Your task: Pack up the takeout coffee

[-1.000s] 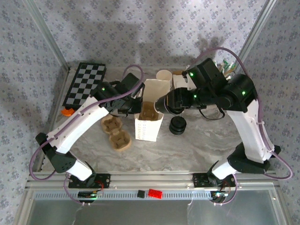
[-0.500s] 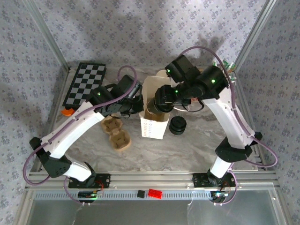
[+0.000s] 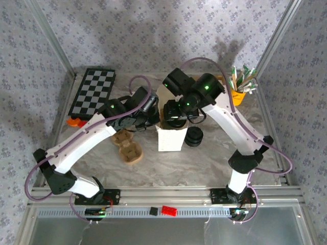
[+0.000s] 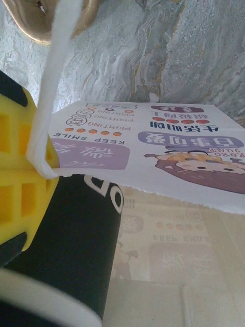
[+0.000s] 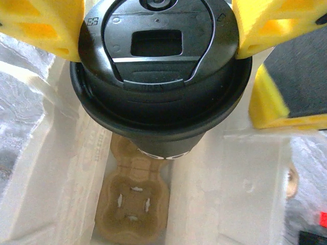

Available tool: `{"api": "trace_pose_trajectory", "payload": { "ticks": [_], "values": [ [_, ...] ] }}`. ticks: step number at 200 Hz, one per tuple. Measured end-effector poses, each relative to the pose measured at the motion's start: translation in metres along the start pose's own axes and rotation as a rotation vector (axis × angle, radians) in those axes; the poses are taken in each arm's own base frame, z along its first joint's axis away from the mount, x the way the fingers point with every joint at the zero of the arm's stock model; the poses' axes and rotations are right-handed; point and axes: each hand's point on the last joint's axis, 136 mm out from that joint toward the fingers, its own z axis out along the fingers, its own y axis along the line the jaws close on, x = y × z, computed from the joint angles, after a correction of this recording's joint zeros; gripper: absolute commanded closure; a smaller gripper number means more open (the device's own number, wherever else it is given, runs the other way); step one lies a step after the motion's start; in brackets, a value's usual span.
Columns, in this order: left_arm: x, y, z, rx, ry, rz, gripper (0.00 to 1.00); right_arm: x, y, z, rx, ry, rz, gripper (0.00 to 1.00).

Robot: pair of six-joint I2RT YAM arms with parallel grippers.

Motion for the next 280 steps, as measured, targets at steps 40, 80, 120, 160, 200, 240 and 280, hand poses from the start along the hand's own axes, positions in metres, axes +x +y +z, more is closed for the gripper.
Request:
{"api": "trace_pose_trajectory", "payload": {
  "ticks": [40,80,120,160,200,240,280],
  "values": [
    [-0.001,0.004,0.001,-0.007,-0.016,-0.011,1.00,0.001,0.002,0.023,0.048,0.044,-0.011,0.47],
    [0.002,0.008,0.003,0.000,-0.018,-0.015,0.99,0.002,0.001,0.040,0.086,0.079,-0.016,0.46],
    [0.003,0.008,0.004,0.014,-0.026,-0.020,0.88,0.005,-0.002,0.058,0.128,0.119,-0.020,0.45],
    [0.003,0.014,0.007,0.012,-0.030,-0.030,0.81,0.005,-0.002,0.075,0.161,0.150,-0.022,0.43],
    [0.001,0.012,-0.002,0.083,-0.046,-0.049,0.86,0.004,-0.005,0.091,0.189,0.180,-0.018,0.43],
    [0.000,0.006,-0.005,0.127,-0.044,-0.052,0.92,0.005,-0.007,0.102,0.206,0.209,-0.013,0.42],
    [0.000,0.004,-0.003,0.137,-0.044,-0.047,0.95,0.014,-0.012,0.111,0.225,0.252,-0.014,0.42]
  ]
}}
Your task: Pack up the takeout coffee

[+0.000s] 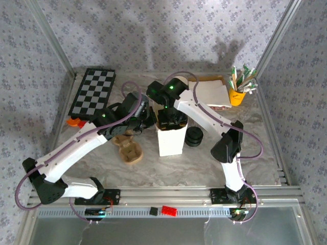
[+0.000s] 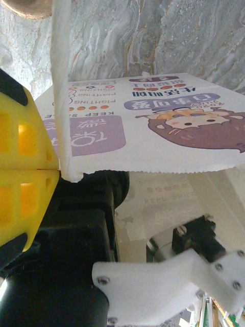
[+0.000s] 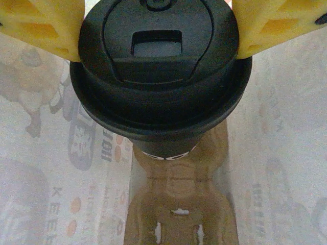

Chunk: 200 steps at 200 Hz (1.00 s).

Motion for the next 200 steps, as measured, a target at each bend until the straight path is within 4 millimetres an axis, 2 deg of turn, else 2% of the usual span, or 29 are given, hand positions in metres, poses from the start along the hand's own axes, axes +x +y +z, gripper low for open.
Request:
{"api": "trace_pose_trajectory", "payload": {
  "ticks": [109,200],
  "values": [
    [0.002,0.005,-0.001,0.021,0.020,0.016,0.96,0.018,-0.006,0.028,0.045,0.107,-0.004,0.44],
    [0.005,-0.003,0.000,0.061,0.045,0.034,0.99,0.018,-0.005,0.033,0.031,0.092,-0.003,0.45]
  ]
}}
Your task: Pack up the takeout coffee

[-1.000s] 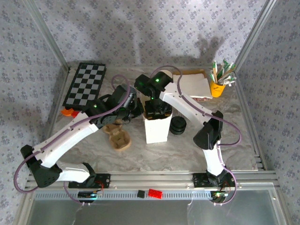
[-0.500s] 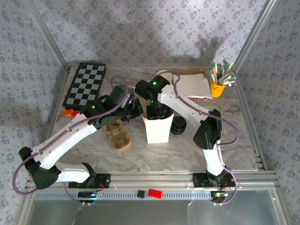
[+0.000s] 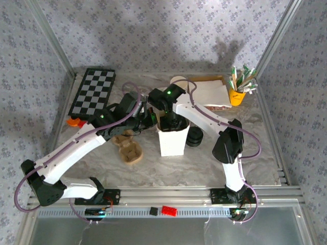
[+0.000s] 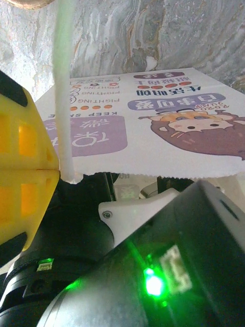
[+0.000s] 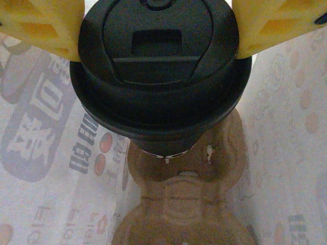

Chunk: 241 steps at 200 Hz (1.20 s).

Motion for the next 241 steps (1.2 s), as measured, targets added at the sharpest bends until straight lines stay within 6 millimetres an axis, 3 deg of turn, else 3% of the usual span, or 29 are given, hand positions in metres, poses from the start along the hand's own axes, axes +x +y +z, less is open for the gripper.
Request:
{"api": "trace_pose_trajectory", "payload": {
  "ticks": [241],
  "values": [
    [-0.0019,-0.0025,0.0053,-0.021,-0.014,0.049,1.00,0.0045,0.0059,0.0003,-0.034,0.026,-0.027,0.46]
  ]
}}
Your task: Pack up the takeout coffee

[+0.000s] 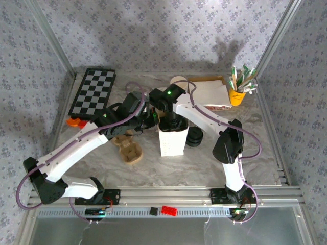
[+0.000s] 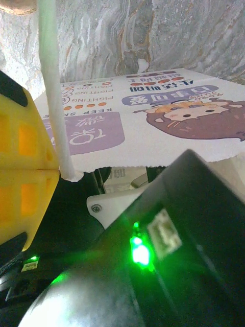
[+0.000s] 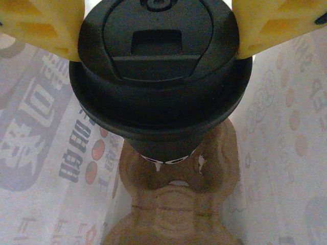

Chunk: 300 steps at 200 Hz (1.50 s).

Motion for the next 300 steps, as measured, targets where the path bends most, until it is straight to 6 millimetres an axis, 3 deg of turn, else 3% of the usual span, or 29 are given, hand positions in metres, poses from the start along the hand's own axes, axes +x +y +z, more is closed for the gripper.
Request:
{"api": "trace_pose_trajectory", "payload": {
  "ticks": [98,300],
  "values": [
    [0.0003,-0.0002,-0.0007,-0.001,-0.003,0.003,0.95,-0.0051,-0.0031,0.0020,-0.021,-0.033,0.013,0.46],
    [0.0018,0.0018,-0.0029,-0.007,0.002,0.017,0.99,-0.0093,-0.0009,-0.0006,-0.036,-0.092,0.008,0.46]
  ]
}}
